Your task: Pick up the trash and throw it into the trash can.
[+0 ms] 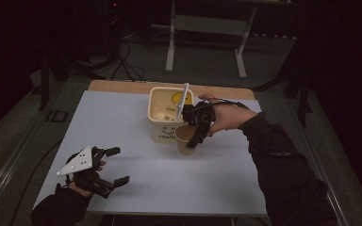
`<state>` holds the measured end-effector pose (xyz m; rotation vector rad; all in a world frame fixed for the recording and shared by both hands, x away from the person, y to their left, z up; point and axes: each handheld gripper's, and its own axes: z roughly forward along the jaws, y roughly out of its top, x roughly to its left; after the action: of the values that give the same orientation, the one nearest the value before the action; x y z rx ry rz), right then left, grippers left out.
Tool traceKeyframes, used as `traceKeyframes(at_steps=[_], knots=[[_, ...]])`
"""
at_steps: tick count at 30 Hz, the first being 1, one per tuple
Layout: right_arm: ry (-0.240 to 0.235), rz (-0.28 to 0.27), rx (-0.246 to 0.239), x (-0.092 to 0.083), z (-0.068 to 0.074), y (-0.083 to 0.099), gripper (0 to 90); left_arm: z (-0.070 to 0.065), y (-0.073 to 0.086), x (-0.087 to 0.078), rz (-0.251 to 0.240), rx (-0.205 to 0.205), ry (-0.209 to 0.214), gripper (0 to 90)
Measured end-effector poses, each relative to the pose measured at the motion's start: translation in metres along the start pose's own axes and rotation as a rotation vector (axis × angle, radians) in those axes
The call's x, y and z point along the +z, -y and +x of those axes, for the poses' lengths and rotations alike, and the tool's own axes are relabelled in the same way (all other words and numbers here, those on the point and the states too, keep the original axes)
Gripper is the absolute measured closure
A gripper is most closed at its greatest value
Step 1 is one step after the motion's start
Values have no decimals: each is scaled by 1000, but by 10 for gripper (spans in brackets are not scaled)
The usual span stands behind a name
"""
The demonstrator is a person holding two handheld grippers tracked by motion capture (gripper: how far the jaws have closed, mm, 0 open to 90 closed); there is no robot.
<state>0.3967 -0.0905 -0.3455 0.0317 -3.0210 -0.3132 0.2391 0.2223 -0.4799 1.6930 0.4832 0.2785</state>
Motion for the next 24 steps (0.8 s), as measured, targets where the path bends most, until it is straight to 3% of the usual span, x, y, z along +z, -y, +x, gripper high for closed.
traceKeyframes(at_steps=[10,16,24], knots=[[40,-43,-32,-42,-7,-16,317,0,0,0,3,-4,3,4],[50,-34,-25,-52,-13,-23,317,0,0,-1,-1,-1,3,4],[86,-46,-52,-70,-21,-35,324,0,0,-1,-1,-3,5,4]])
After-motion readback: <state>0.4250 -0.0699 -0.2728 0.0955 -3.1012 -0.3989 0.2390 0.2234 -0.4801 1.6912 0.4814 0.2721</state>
